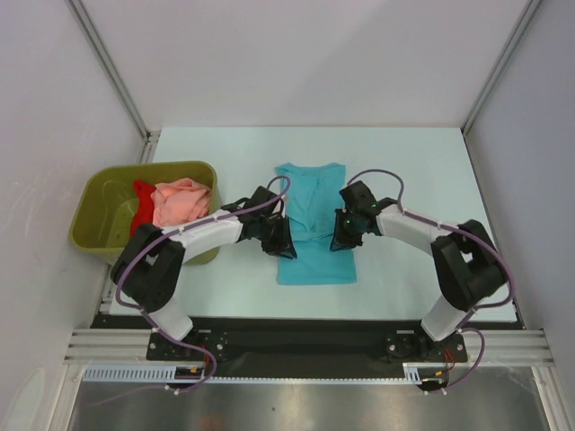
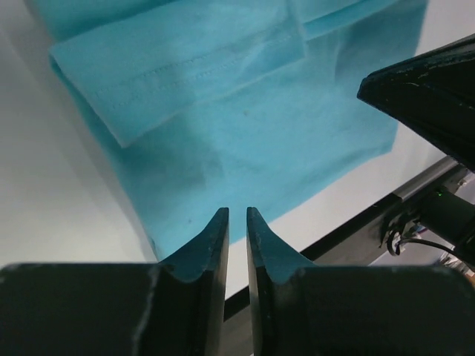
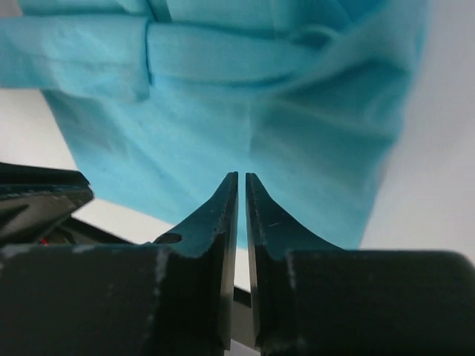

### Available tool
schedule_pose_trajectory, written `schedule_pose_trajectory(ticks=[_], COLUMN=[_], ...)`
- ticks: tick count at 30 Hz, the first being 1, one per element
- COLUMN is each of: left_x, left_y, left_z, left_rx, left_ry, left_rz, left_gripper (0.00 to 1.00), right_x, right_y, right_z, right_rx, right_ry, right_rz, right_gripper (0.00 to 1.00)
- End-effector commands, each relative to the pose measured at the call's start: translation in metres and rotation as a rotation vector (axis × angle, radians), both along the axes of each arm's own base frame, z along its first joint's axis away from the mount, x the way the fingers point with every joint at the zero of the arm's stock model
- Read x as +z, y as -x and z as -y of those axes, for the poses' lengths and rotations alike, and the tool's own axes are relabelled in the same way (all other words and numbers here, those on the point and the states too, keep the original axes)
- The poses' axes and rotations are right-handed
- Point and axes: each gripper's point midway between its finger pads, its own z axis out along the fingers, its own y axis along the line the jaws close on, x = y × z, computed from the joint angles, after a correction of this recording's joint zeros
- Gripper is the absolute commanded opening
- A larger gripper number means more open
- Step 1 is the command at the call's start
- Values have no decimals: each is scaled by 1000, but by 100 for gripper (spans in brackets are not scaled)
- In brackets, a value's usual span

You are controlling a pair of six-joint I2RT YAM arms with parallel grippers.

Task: Fold and stack the t-shirts
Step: Fold the tshirt

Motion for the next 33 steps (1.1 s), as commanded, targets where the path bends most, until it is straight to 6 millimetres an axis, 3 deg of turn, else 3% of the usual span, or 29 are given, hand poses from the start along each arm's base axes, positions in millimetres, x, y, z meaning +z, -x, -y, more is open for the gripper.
schedule_pose_trajectory(ticks=[1, 5, 13, 19, 23, 26, 30, 33], left_x=[15, 11, -2, 0, 2, 10, 19, 35], left_y=[-18, -21, -17, -15, -21, -29, -48, -68], left_z=[23, 24, 16, 7, -11, -29, -51, -55], left_rx=[-15, -15, -2, 11, 72, 136, 187, 170], left_ry=[88, 77, 42, 4, -63, -60, -56, -52], left_rz=[44, 49, 34, 45, 72, 87, 99, 157], left_gripper=[19, 19, 21, 22, 25, 29, 32, 35], right_x=[2, -11, -15, -18, -11, 8, 25, 36], right_y=[-30, -37, -66, -96, -116, -128, -123, -112], right_z=[-21, -28, -25, -25, -24, -26, -27, -28], right_rx=[-7, 12, -24, -41, -56, -47, -25, -12], right_ry=[17, 49, 92, 101, 92, 85, 71, 49], right_rz=[96, 103, 144, 162, 172, 204, 208, 205], right_gripper=[13, 10, 11, 15, 18, 24, 30, 38])
